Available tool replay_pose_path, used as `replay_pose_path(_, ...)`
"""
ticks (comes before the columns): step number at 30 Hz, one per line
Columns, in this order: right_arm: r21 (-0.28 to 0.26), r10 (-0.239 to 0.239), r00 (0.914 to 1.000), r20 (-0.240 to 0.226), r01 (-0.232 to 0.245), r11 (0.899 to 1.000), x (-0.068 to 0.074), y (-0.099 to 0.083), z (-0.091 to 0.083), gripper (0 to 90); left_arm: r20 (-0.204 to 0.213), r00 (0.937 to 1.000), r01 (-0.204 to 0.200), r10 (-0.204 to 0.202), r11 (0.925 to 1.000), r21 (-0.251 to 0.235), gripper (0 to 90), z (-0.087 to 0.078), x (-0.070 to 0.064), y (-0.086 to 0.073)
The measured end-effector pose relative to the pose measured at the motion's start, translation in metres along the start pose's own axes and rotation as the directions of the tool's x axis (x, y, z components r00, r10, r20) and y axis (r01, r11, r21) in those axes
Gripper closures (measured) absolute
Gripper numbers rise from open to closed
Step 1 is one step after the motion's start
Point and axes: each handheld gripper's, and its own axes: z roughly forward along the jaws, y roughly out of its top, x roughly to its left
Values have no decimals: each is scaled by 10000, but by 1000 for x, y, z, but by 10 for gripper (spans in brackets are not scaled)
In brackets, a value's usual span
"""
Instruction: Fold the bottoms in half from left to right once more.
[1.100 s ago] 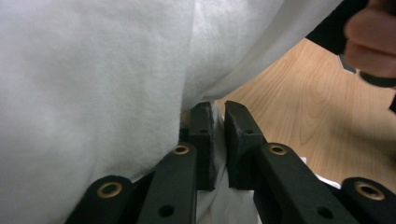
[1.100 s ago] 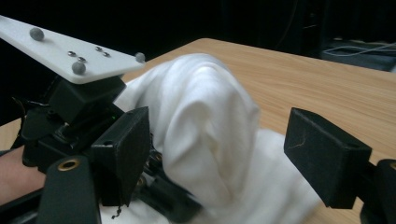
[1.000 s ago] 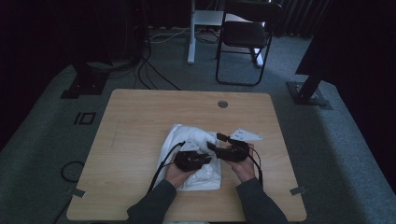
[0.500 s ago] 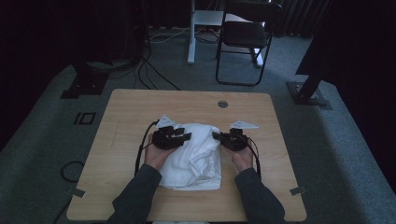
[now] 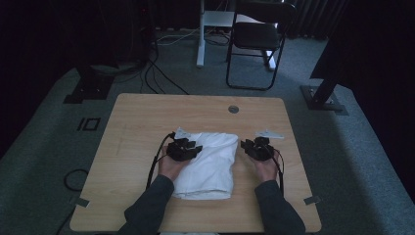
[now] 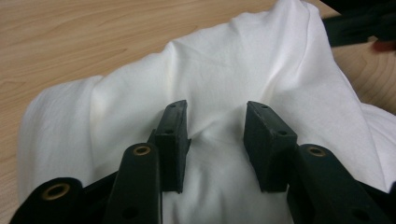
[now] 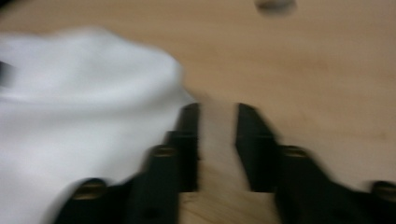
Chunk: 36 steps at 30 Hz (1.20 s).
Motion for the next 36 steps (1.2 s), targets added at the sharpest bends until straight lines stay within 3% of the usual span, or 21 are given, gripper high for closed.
replay_pose_path(2,-682,-266,9982,-539,229,9974,8,7,-8,546,-66,9999,-117,117,9999,4,588,0,-1,0)
replay_pose_path(4,-1008,-446,9958,-801,364,9942,16,16,-9,480,-85,9999,-105,105,9999,-14,587,0,-1,0)
replay_pose_path(7,-584,-737,9920,-1022,680,9960,24,25,7,460,-121,9998,-133,131,9999,-92,586,-1,-2,-2)
replay_pose_path(8,-260,-961,9887,-1148,938,9953,26,26,15,513,-116,9999,-119,118,9998,-147,586,-1,-1,-3)
replay_pose_path(9,207,-1267,9860,-1087,1297,9913,28,24,22,695,-105,9998,-154,152,9998,-144,586,-1,-1,-3)
replay_pose_path(10,688,-1627,9839,-737,1678,9834,28,22,28,851,-79,9999,-112,110,9998,-189,586,-2,0,-4)
replay_pose_path(11,1124,-1630,9861,-323,1656,9798,25,20,32,900,-94,9999,-98,96,9997,-211,586,-2,0,-4)
replay_pose_path(12,1327,-1342,9909,-7,1331,9822,21,17,34,900,-117,9998,-144,141,9996,-228,586,-3,0,-5)
replay_pose_path(14,1418,-993,9901,994,847,9863,11,13,30,900,-143,9998,-112,107,9994,-337,585,-4,-1,-6)
replay_pose_path(15,1215,-644,9933,964,525,9912,9,10,22,843,-149,9998,-120,115,9993,-341,585,-5,-1,-6)
replay_pose_path(17,659,-568,9978,332,545,9963,13,8,7,686,-189,9996,-201,193,9989,-424,575,-6,-3,-5)
replay_pose_path(19,136,-619,9926,-1049,637,9979,24,4,-7,559,-262,9992,-316,305,9986,-422,555,-8,-6,-3)
replay_pose_path(20,145,-790,9813,-1754,828,9965,36,-1,-13,518,-301,9990,-354,342,9986,-401,543,-8,-8,-2)
replay_pose_path(22,172,-1211,9593,-2550,1297,9914,55,-13,-17,479,-423,9983,-414,395,9981,-453,530,-11,-12,-1)
replay_pose_path(23,289,-1331,9465,-2940,1480,9886,64,-21,-17,479,-423,9984,-405,383,9978,-526,519,-13,-14,-1)
replay_pose_path(24,469,-1537,9408,-3020,1757,9833,72,-28,-16,477,-422,9983,-432,409,9976,-550,510,-16,-15,0)
replay_pose_path(25,633,-1770,9411,-2882,2031,9771,77,-33,-15,483,-357,9984,-462,437,9962,-738,501,-23,-19,1)
replay_pose_path(26,1036,-2180,9456,-2416,2485,9631,83,-43,-11,492,-307,9983,-517,492,9950,-851,499,-28,-22,2)
replay_pose_path(31,1574,-2433,9517,-1874,2736,9489,83,-54,-10,496,-197,9947,-1031,1013,9814,-1618,484,-60,-39,-1)
replay_pose_path(34,1784,-2515,9515,-1771,2823,9426,80,-60,-14,496,-258,9951,-980,952,9848,-1431,481,-61,-43,-14)
replay_pose_path(36,1813,-2363,9538,-1853,2695,9458,77,-64,-13,496,-406,9928,-1164,1127,9879,-1024,481,-54,-47,-27)
